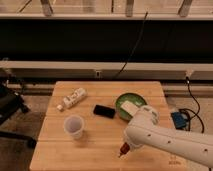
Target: Place the pepper in the ceramic cup
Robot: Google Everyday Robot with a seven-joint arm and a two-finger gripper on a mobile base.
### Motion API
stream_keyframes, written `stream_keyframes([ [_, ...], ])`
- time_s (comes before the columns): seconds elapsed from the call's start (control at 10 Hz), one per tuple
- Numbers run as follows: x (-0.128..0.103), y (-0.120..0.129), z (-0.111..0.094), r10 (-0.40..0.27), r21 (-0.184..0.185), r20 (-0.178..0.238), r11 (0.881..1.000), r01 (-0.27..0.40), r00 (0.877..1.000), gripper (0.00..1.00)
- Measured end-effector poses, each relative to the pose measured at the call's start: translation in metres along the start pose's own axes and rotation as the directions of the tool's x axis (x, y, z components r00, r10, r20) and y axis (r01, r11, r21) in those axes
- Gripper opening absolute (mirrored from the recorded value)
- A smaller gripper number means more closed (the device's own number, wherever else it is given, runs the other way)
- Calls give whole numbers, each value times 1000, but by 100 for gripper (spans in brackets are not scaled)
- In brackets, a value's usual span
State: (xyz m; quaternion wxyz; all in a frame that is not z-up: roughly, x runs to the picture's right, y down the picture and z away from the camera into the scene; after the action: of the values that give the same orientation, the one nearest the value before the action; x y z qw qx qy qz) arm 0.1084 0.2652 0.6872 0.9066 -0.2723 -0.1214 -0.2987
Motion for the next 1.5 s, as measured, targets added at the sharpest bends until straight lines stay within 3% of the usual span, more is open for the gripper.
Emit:
stream_keyframes([
  [0.2, -22, -27, -7, -87, 20, 14, 996, 87, 996, 0],
  [0.5, -49, -58, -16, -215, 38, 11, 976, 214, 977, 0],
  [0.9, -75, -104, -41, -353, 100, -27, 930, 354, 935, 0],
  [1.2, -83, -135, -60, -404, 149, -31, 903, 404, 914, 0],
  [1.5, -89, -164, -65, -448, 194, -16, 876, 442, 894, 0],
])
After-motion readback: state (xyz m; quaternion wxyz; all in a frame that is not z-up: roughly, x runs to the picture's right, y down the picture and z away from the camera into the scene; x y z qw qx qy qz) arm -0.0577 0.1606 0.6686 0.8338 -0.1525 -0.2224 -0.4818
